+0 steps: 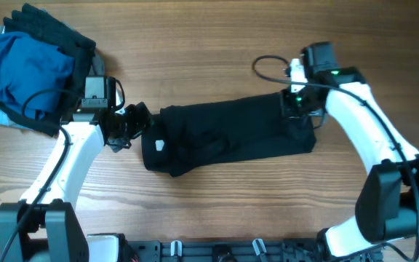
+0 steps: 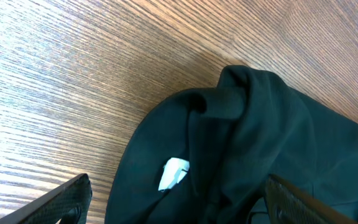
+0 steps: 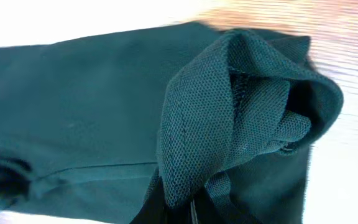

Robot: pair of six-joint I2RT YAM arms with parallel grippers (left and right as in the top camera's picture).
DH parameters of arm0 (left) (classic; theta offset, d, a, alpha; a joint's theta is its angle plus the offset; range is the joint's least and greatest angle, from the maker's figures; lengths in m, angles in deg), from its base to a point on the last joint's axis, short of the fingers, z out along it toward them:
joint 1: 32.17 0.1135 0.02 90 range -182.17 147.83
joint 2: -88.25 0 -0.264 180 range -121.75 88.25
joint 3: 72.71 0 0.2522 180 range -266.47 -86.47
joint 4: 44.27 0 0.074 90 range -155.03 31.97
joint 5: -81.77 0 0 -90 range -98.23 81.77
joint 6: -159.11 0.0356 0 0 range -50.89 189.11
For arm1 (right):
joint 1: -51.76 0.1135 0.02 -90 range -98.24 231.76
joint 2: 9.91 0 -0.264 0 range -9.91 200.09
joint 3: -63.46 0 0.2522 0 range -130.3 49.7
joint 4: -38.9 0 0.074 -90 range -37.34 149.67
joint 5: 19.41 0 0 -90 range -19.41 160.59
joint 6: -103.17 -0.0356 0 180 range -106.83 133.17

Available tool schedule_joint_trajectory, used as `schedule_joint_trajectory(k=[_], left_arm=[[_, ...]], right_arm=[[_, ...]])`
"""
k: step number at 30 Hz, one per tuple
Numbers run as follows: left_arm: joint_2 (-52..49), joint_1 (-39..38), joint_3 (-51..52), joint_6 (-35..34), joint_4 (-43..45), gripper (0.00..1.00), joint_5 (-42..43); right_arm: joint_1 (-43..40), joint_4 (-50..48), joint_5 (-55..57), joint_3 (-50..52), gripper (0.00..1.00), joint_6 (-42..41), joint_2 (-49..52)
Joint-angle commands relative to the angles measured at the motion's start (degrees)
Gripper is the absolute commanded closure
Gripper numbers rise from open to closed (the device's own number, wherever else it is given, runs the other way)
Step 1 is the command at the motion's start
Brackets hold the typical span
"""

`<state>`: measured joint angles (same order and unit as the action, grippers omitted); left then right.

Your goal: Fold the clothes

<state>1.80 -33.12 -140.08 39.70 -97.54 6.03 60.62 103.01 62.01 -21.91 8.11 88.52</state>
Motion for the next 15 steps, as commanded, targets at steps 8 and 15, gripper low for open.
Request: schedule_joint_trajectory(k=[8, 15], left_arm=[[-0.6, 0.1, -0.3, 0.7, 0.0, 0.11, -0.4], [-0.6, 0.1, -0.3, 0.7, 0.0, 0.1, -0.4]], right_arm=[[8.3, -0.4, -3.2, 0.0, 0.95, -4.6, 1.6], [9.3, -0.2, -12.0, 0.0, 0.49, -4.6, 1.6]])
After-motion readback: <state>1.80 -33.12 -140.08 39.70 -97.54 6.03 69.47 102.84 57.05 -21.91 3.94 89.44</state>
